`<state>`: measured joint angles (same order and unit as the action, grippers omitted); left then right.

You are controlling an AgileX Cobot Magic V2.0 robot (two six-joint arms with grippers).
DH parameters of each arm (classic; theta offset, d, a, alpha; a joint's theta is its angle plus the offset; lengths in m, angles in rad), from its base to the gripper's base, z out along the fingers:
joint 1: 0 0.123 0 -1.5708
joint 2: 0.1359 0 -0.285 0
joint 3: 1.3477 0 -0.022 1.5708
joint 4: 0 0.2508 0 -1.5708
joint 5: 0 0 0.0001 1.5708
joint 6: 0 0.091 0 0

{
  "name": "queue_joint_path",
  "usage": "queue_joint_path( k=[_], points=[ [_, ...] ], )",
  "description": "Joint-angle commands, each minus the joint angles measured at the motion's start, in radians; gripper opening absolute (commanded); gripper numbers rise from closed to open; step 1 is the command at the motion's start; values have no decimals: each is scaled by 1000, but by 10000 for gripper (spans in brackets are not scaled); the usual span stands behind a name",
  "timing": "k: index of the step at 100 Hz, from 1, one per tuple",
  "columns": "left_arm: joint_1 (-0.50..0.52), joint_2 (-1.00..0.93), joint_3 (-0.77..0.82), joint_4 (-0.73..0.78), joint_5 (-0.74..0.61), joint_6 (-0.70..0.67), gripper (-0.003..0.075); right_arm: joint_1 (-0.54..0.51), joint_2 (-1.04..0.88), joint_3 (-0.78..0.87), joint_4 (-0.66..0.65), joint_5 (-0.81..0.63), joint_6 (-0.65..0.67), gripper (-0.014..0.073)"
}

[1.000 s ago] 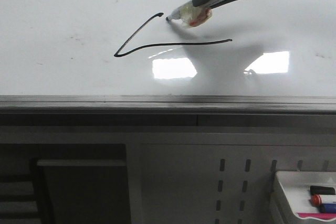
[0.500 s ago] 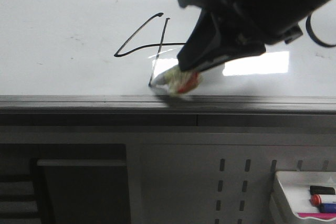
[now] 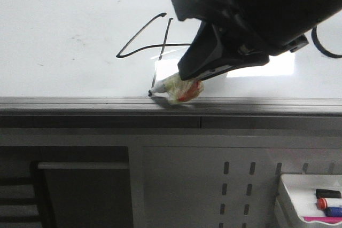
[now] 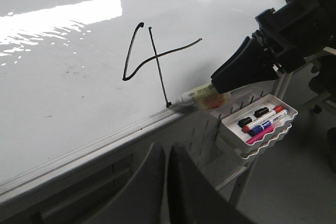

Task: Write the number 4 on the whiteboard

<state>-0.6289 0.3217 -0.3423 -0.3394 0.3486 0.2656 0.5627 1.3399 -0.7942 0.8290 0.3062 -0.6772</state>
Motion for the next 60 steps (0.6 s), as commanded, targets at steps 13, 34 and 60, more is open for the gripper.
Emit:
queue_joint_path(
  k=[13,34,60],
  points=[
    [2,38,-74,-9,12,50,125,0,-178,-85,-33,149,-38,-60],
    [2,227,-272,-48,227,294,449,0,-251,-163,-35,349,-365,-60],
    [2,470,-516,-281,487,671,395,60,-251,-233,-41,459,-586,-60]
  ],
)
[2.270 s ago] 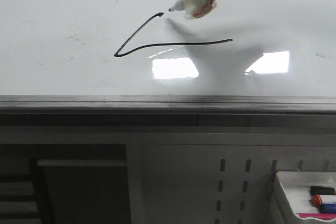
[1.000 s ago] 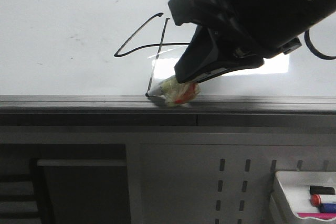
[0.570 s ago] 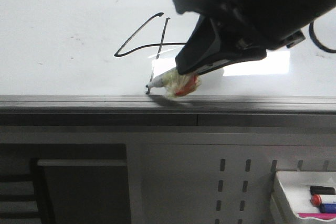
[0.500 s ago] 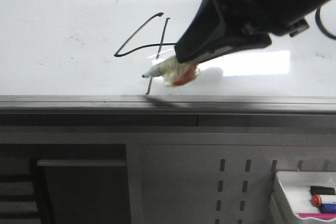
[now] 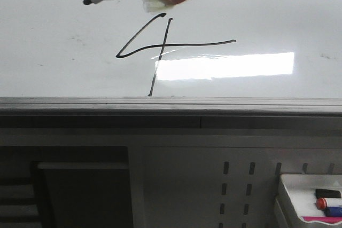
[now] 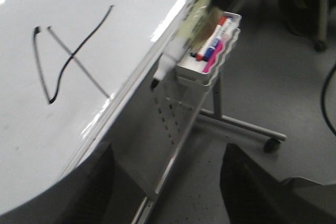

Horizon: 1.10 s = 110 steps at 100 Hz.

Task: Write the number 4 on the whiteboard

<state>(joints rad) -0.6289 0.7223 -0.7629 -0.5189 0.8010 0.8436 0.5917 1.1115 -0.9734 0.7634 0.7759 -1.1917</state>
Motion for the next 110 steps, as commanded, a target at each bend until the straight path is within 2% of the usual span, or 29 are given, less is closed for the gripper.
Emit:
queue_joint_path(
  k=[1,22,40,92,104,110],
  points=[
    [2,80,-100,-108,38,100,395,39,-23,-55,20,-11,-79,-60],
    [2,195,-207,-122,110,117,395,196,-23,-65,-116,-110,-94,-60],
    [2,246,-244,-134,189,119,385,267,-23,-65,-120,-219,-94,-60],
    [2,303,-244,-169,167,119,379,308,-23,-65,-120,-220,-94,-65],
    [2,305,-244,-175,164,119,328,308,-23,-65,-120,-214,-94,-65],
    [2,309,-244,-179,163,119,279,308,-23,-65,-120,-213,-94,-65]
  ],
)
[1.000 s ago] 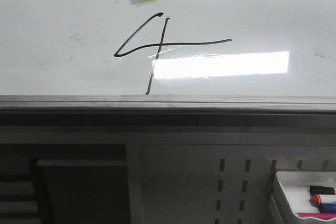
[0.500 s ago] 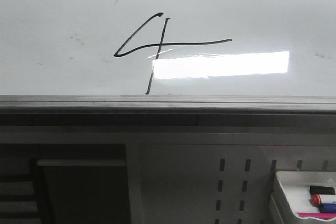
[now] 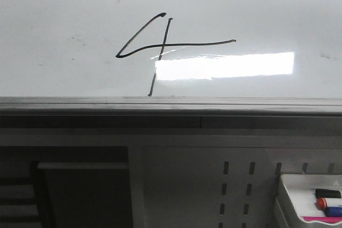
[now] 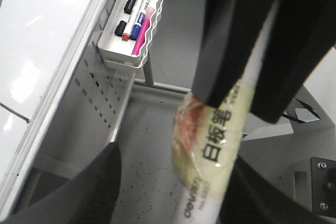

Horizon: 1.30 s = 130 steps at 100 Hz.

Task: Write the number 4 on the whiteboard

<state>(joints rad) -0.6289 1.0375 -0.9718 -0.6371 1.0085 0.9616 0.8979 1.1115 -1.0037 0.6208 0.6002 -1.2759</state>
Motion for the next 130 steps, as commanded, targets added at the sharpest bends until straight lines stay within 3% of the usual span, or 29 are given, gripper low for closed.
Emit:
queue_joint_path(
  k=[1,42,130],
  points=[
    [2,-4,-35,-64,-47,1,274,2,-23,-34,23,-37,-10,-65],
    [2,4,-35,-89,-90,19,-20,2,-23,-34,28,5,-10,-65],
    [2,4,27,-78,-108,44,-20,2,5,-30,29,70,1,-64]
  ],
)
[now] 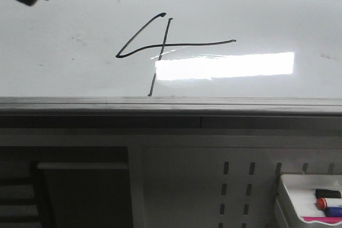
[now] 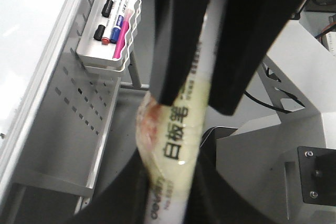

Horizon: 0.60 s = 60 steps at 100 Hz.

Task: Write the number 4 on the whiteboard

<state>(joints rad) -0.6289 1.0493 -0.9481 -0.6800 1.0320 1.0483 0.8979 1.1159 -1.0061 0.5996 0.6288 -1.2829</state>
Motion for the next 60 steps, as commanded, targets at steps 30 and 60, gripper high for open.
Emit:
queue_joint_path(
  k=[30,60],
  points=[
    [2,-7,131,-39,-218,13,-20,2,92,39,50,26,27,-64],
    [2,-7,150,-49,-246,13,-20,2,101,74,97,-25,27,-64]
  ],
)
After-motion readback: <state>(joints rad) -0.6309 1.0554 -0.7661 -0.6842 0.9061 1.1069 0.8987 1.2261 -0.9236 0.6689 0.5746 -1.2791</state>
